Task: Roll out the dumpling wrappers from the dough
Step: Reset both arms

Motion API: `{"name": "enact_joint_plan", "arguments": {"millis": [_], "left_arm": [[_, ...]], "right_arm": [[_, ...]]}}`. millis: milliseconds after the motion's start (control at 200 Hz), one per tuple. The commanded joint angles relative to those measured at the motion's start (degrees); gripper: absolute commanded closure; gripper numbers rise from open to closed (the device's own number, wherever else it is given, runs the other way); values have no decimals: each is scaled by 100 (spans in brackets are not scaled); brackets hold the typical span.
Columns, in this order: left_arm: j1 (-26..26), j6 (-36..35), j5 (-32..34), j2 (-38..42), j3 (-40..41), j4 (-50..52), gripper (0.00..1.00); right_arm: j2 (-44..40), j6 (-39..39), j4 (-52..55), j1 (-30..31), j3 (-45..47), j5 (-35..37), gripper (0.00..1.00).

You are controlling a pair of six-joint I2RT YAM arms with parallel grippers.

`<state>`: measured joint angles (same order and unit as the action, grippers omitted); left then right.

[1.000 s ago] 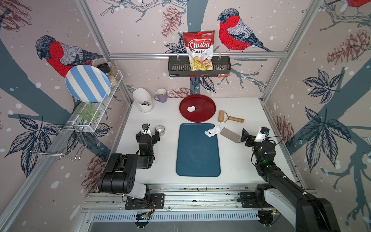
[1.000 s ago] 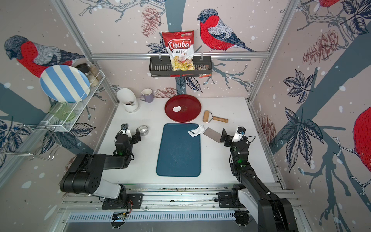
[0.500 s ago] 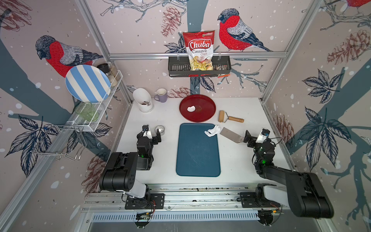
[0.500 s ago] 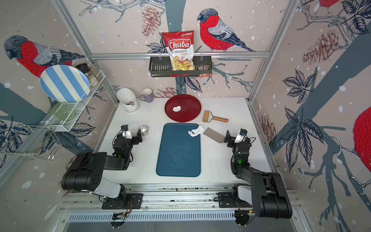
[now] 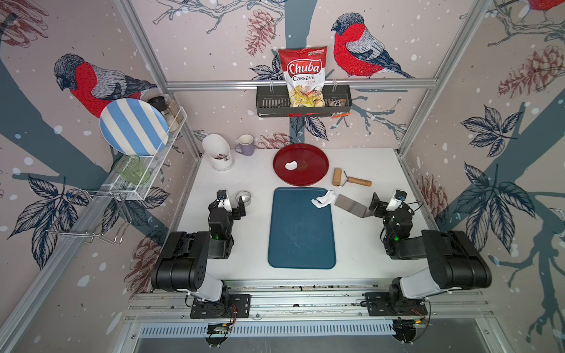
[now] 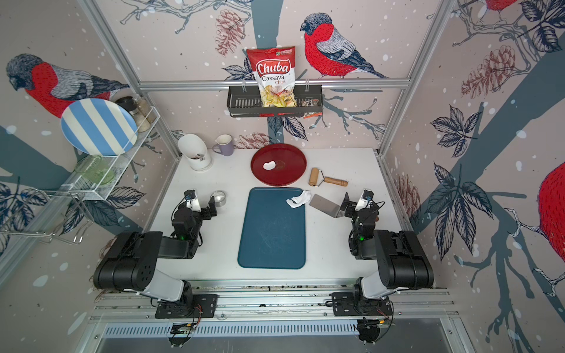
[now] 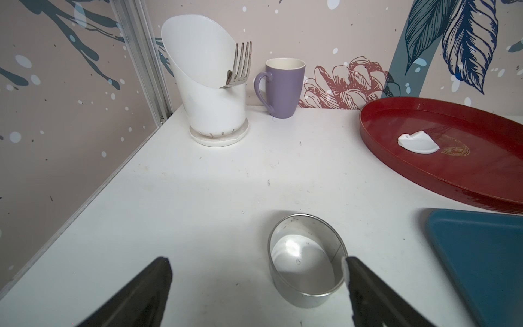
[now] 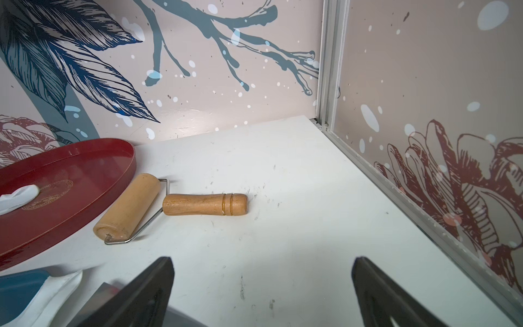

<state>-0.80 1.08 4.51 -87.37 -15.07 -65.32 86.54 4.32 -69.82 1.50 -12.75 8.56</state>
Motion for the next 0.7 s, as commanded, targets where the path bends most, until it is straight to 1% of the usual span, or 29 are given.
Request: {"name": "enact_joint_plan", "arguments": {"millis": [0, 550, 690], "left_arm": [[15, -25, -29, 31, -24, -200, 3], [8, -29, -29, -2, -52, -184, 3], [-48, -56, 69, 27, -16, -214, 3]], "right_arm": [[-14, -36, -57, 8, -17, 113, 0], [-23, -36, -22, 8, -25, 106, 0], [-23, -36, -23, 6, -25, 109, 0]]}}
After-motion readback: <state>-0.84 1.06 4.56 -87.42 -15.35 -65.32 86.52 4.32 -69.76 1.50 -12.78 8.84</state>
